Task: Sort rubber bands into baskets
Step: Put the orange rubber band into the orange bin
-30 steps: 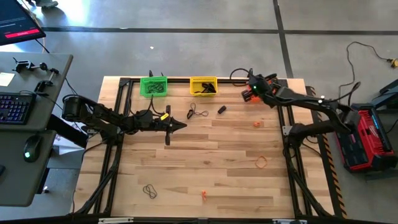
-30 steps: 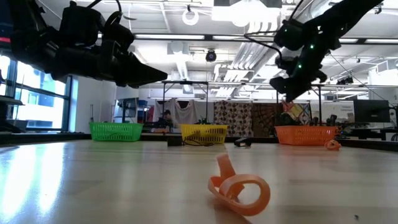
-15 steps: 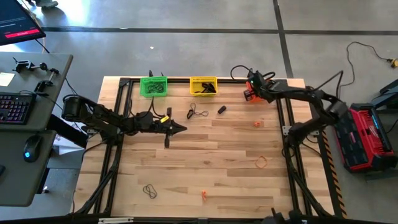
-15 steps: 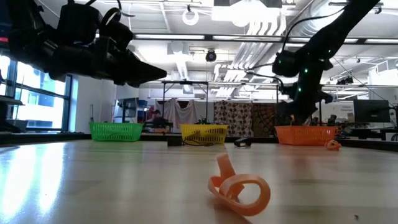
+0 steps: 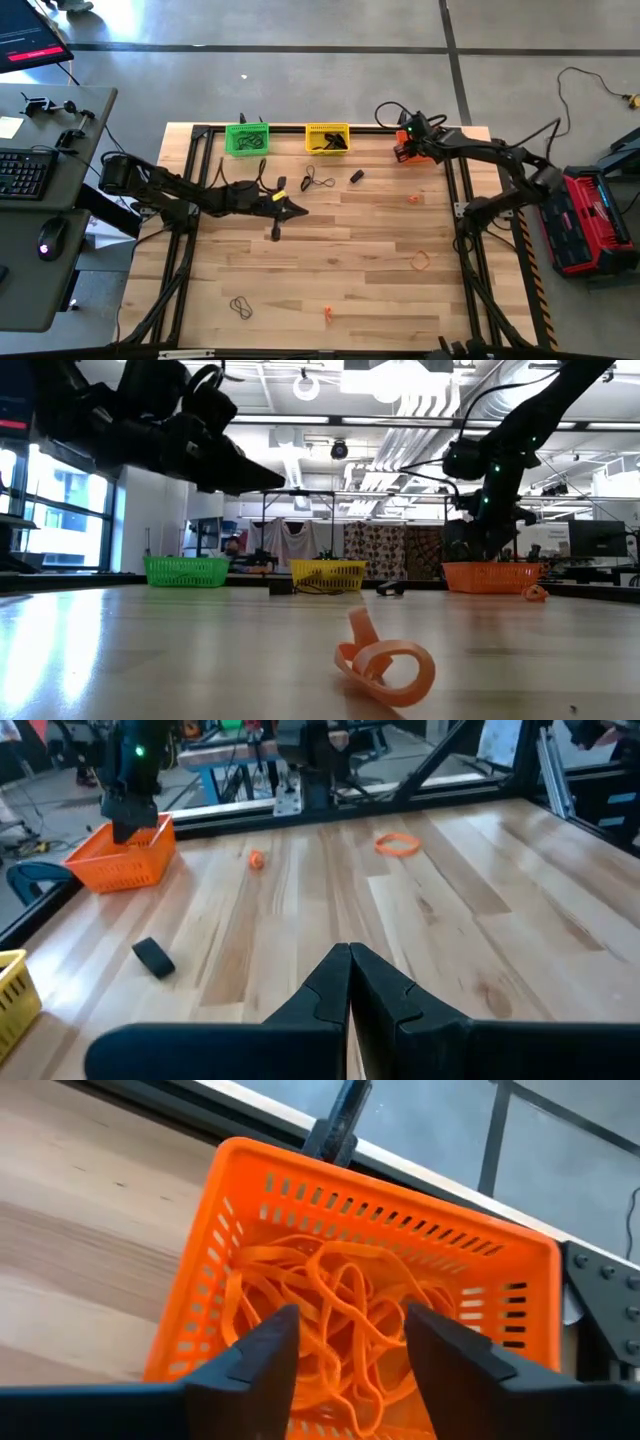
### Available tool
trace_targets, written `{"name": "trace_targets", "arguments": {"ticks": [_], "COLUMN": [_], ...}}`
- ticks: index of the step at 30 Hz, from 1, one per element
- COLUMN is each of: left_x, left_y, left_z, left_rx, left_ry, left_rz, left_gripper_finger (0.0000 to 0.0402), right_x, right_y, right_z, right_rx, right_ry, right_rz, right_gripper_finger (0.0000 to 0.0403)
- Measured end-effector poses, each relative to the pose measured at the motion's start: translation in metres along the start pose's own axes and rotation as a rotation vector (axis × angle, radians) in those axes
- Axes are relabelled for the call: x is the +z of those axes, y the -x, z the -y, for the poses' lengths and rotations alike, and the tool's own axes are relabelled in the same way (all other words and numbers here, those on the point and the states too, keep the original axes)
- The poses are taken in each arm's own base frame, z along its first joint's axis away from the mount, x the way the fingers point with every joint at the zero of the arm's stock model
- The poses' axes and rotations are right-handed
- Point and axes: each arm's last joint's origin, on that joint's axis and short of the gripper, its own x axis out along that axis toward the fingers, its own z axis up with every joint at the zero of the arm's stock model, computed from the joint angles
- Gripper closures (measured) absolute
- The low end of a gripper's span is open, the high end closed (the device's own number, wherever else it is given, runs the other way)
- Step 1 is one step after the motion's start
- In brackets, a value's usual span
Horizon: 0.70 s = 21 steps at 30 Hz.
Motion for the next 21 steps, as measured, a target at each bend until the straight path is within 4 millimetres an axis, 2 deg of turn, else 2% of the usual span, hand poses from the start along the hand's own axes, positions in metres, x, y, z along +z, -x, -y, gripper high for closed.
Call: {"name": "trace_targets", "arguments": {"ticks": [3, 5, 8, 13, 21], "left_x": [0.003, 0.005, 0.005, 0.009, 0.011], "left_y": [-0.002, -0.005, -0.007, -0.01, -0.011], "left_z": [0.0, 0.0, 0.003, 0.01, 0.02], "left_rx": [-0.019, -0.032, -0.047, -0.081, -0.117], "left_ry": [0.001, 0.004, 0.004, -0.022, -0.048], "left_rz": [-0.006, -0.026, -0.063, -0.087, -0.087], "left_gripper_finger": [0.0401, 0.0401, 0.0401, 0.0401, 0.0401], "right_x": [0.0, 0.0, 0.0, -0.003, -0.006], "right_y": [0.01, 0.019, 0.032, 0.044, 0.058], "right_z": [-0.002, -0.005, -0.011, -0.022, -0.045], "right_rx": [0.002, -0.004, 0.002, 0.041, 0.124], "right_ry": [0.016, 0.032, 0.052, 0.083, 0.113], "right_rz": [0.027, 0.064, 0.117, 0.16, 0.239], "right_gripper_finger": [0.0223, 0.0238, 0.0284, 0.0387, 0.04]}}
